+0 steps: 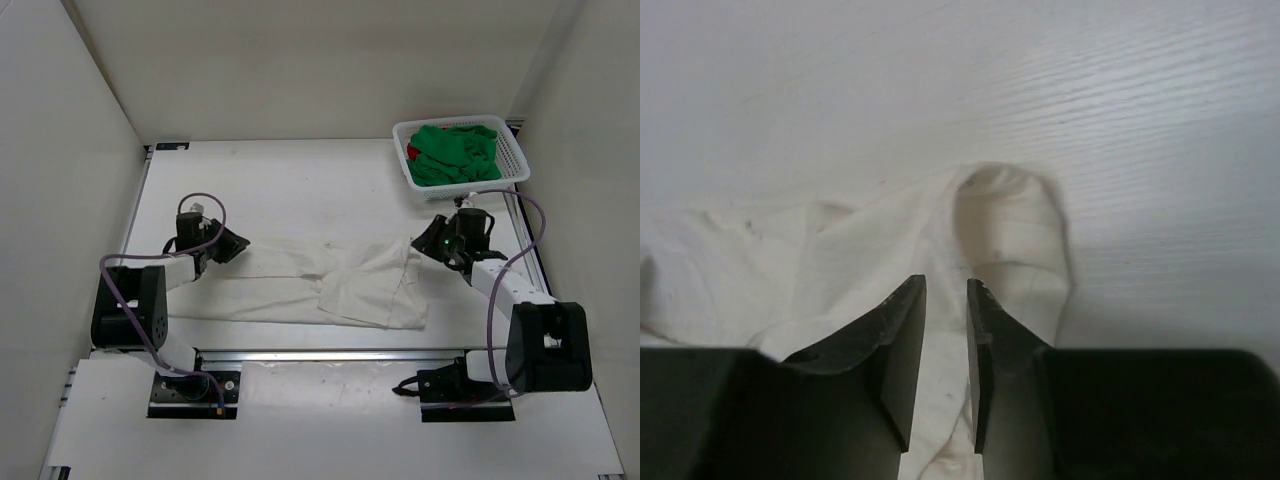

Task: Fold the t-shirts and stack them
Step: Fold the other side of the tshirt into a rectangle

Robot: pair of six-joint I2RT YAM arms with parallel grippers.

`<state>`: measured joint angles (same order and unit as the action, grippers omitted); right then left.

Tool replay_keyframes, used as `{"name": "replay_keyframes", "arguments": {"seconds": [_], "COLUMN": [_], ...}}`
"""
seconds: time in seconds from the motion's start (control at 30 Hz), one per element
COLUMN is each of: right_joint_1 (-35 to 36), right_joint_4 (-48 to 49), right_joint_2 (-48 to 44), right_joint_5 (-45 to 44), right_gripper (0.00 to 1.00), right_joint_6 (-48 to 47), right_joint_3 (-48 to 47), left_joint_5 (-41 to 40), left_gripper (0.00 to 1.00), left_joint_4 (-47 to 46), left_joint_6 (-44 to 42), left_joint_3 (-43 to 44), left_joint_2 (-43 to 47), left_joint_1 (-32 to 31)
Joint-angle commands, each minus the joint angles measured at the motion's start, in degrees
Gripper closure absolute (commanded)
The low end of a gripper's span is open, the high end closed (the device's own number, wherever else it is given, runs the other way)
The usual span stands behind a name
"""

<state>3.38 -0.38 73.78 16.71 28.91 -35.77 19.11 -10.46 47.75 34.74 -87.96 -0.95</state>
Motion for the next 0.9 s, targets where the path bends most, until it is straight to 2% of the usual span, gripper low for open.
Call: {"name": "replay_keyframes", "arguments": {"seconds": [0.0,0.13,0.23,0.43,0.5,0.6,0.7,0.87], "right_joint_1": [-2.8,-4.8,-5.1,-4.5,-4.9,-4.3,-4.5,-5.0], "right_joint_4": [8.7,11.5,14.0,17.3,17.6,20.6,23.2,21.8], "right_joint_2": [2.8,5.9,9.1,13.5,15.3,15.3,13.5,13.5], "right_joint_5": [1.6,2.8,7.3,9.1,10.2,13.1,14.7,13.6], "right_gripper": [0.77,0.73,0.72,0.71,0.73,0.73,0.68,0.65], "right_joint_6": [3.0,2.5,2.2,3.5,3.2,4.7,5.3,4.1], "right_joint_3": [0.3,1.2,0.3,0.6,0.0,1.0,2.4,2.4], "left_joint_5": [3.4,4.0,5.9,6.1,6.5,7.1,7.4,6.3], "left_gripper": [0.65,0.66,0.65,0.67,0.67,0.67,0.67,0.67], "left_joint_4": [-4.1,-6.5,-9.0,-9.8,-10.5,-10.8,-10.8,-9.3], "left_joint_6": [2.9,5.1,7.2,7.8,8.6,8.9,9.0,8.1], "left_joint_3": [-1.2,-2.8,-3.8,-4.2,-4.7,-4.4,-4.4,-3.0], "left_joint_2": [-0.6,-2.3,-4.1,-6.0,-6.9,-7.7,-7.7,-7.6], "left_joint_1": [3.3,5.7,7.5,9.6,10.2,10.5,11.1,10.6]}}
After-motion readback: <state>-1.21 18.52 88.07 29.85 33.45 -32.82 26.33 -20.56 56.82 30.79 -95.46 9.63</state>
